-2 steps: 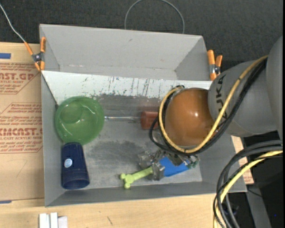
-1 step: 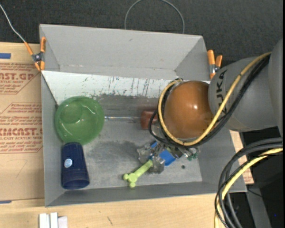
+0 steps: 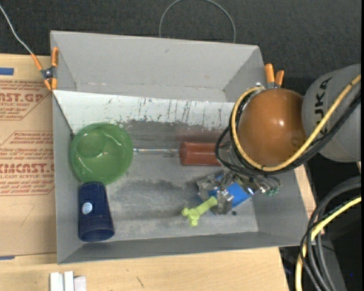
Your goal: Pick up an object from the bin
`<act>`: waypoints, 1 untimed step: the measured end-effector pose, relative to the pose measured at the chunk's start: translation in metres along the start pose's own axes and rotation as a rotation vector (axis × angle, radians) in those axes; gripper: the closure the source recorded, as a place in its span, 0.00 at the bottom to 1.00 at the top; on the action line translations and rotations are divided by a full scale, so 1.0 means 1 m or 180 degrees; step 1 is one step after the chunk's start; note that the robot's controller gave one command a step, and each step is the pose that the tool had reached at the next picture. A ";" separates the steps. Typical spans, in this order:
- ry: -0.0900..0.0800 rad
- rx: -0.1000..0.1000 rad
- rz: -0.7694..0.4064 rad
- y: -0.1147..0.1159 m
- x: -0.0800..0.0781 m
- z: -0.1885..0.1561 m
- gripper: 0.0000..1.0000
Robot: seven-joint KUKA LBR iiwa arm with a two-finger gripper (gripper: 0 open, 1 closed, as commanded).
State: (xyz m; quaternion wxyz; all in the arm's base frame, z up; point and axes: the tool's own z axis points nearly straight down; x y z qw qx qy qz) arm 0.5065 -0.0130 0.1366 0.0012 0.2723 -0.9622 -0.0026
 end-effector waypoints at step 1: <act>-0.0028 0.0016 -0.0025 0.005 -0.020 -0.057 1.00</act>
Offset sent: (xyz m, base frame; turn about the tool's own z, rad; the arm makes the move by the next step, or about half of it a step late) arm 0.0164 -0.0083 -0.0666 0.0282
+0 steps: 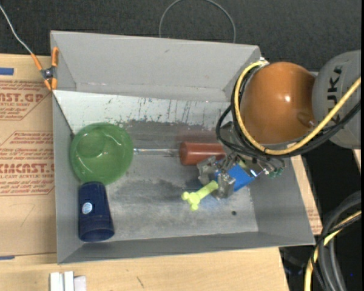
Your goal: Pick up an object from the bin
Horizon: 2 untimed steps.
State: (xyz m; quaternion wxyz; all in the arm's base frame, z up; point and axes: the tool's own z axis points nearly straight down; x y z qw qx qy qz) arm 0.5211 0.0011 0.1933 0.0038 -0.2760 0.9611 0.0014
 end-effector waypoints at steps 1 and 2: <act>0.0009 -0.0010 0.0083 -0.014 0.007 0.091 1.00; 0.0024 -0.0019 0.0087 -0.015 0.003 0.033 1.00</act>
Offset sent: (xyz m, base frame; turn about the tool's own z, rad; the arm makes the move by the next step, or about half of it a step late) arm 0.0145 -0.0117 0.1274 0.0248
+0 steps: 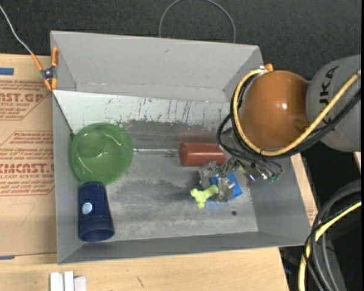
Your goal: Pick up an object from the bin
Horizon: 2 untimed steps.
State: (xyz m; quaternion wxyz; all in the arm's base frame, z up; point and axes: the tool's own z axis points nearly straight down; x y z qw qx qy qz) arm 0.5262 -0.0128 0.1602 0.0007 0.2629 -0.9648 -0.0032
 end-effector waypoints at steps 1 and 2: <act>-0.0035 0.0015 0.0020 -0.008 -0.038 0.063 1.00; 0.0005 -0.0007 0.0014 0.007 -0.022 0.016 1.00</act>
Offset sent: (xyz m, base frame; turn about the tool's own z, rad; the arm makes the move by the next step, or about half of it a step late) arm -0.0113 0.0205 0.0870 0.0012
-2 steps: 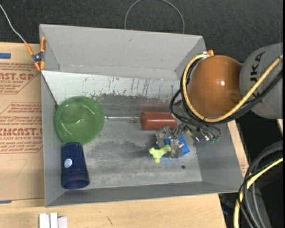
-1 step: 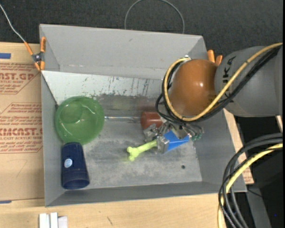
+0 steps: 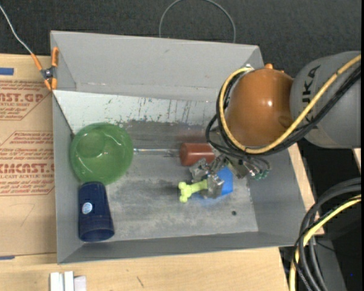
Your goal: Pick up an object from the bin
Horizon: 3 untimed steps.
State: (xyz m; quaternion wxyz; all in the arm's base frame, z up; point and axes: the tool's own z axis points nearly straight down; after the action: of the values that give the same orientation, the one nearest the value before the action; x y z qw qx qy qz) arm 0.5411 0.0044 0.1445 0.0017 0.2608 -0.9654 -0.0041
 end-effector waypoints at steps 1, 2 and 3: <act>-0.0059 0.0028 -0.0080 -0.015 -0.024 0.042 1.00; -0.0013 0.0002 -0.0052 -0.022 -0.013 -0.009 1.00; -0.0073 0.0029 -0.0056 -0.038 -0.028 0.041 1.00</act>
Offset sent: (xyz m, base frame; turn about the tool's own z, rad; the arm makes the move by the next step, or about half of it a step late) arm 0.0134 -0.0297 0.1428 0.0023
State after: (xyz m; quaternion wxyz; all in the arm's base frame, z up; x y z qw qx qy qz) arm 0.5841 -0.0145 0.1035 -0.0106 0.2692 -0.9630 -0.0028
